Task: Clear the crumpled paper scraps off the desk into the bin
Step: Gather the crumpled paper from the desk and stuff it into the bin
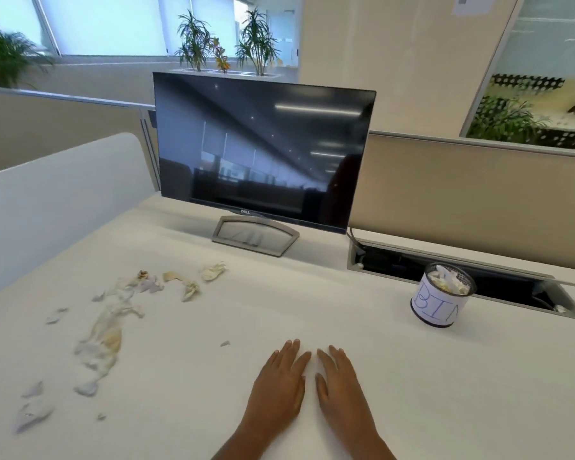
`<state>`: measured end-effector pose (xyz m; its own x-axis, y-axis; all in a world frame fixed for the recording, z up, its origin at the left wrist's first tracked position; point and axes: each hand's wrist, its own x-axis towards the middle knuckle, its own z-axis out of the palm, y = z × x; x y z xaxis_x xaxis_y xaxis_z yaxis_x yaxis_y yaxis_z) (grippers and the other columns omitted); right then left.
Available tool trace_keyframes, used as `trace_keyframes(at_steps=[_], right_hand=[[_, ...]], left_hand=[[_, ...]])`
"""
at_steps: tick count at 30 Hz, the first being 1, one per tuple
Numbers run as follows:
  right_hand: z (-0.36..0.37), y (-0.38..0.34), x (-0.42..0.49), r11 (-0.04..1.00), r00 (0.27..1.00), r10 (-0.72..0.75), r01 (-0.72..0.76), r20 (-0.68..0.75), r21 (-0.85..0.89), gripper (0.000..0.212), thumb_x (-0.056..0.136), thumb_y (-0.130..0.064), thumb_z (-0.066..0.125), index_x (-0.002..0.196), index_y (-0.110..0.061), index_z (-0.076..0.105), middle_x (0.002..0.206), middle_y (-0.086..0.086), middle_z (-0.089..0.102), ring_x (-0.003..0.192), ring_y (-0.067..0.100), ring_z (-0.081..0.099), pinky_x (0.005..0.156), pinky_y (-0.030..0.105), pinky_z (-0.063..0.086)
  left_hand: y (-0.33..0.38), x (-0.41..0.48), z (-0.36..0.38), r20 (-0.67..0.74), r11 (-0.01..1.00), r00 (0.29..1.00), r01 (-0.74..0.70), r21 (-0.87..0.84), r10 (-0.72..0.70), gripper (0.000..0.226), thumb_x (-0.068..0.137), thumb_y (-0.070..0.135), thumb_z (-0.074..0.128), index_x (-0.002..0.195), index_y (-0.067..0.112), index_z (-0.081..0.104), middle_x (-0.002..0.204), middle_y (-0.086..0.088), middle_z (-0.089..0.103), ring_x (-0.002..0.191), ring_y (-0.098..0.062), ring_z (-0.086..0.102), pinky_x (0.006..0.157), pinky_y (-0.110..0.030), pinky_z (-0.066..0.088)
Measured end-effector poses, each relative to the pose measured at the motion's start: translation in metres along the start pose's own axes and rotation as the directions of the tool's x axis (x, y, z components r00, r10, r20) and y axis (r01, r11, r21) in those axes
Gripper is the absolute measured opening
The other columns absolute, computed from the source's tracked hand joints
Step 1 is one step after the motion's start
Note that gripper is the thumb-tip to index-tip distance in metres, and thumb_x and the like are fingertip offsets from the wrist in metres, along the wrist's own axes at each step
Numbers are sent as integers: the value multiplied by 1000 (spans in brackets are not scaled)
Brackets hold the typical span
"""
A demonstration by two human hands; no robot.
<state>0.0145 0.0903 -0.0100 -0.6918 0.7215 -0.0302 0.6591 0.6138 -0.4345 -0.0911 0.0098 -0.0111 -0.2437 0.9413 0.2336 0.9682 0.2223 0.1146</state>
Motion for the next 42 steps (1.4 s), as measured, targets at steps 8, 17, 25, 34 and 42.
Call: trace_keyframes(at_steps=[8, 17, 25, 34, 42], right_hand=[[32, -93, 29, 973, 981, -130, 98, 144, 210, 45, 101, -26, 26, 146, -27, 21, 158, -7, 10, 145, 5, 12, 116, 21, 18], [56, -153, 81, 942, 939, -322, 331, 121, -62, 26, 96, -13, 35, 115, -14, 53, 121, 5, 51, 113, 18, 45, 85, 30, 44], [57, -160, 143, 968, 984, -172, 177, -42, 180, 25, 90, -2, 46, 101, -9, 68, 106, 9, 62, 103, 20, 57, 82, 19, 38], [32, -183, 232, 941, 976, 19, 56, -216, 335, 23, 92, -4, 49, 106, 2, 66, 114, 16, 63, 109, 26, 59, 89, 21, 39], [61, -189, 239, 980, 972, -178, 160, 156, 122, 42, 93, -19, 51, 135, -16, 46, 142, 10, 39, 134, 27, 33, 109, 30, 28]], left_hand=[[-99, -19, -34, -34, 948, 947, 318, 2, -318, 53, 51, 15, 89, 101, 10, 73, 113, -14, 70, 105, -27, 67, 79, -30, 58], [-199, -18, -40, -3, 875, 875, 483, -20, -483, 52, 98, 22, 32, 147, 19, 16, 158, -6, 13, 147, -20, 11, 116, -27, 25], [-253, 36, -45, 23, 840, 840, 542, -21, -542, 71, 92, 53, 38, 147, 15, 15, 156, -17, 14, 146, -29, 14, 117, -35, 20], [-269, 80, -34, 292, 886, 860, 456, -76, -418, 70, 84, 48, 57, 141, 16, 30, 139, -11, 37, 128, -26, 38, 103, -33, 37], [-250, 72, -13, 7, 904, 915, 399, -152, -403, 24, 96, 15, 40, 115, 18, 54, 120, 0, 50, 110, -16, 46, 78, -26, 44]])
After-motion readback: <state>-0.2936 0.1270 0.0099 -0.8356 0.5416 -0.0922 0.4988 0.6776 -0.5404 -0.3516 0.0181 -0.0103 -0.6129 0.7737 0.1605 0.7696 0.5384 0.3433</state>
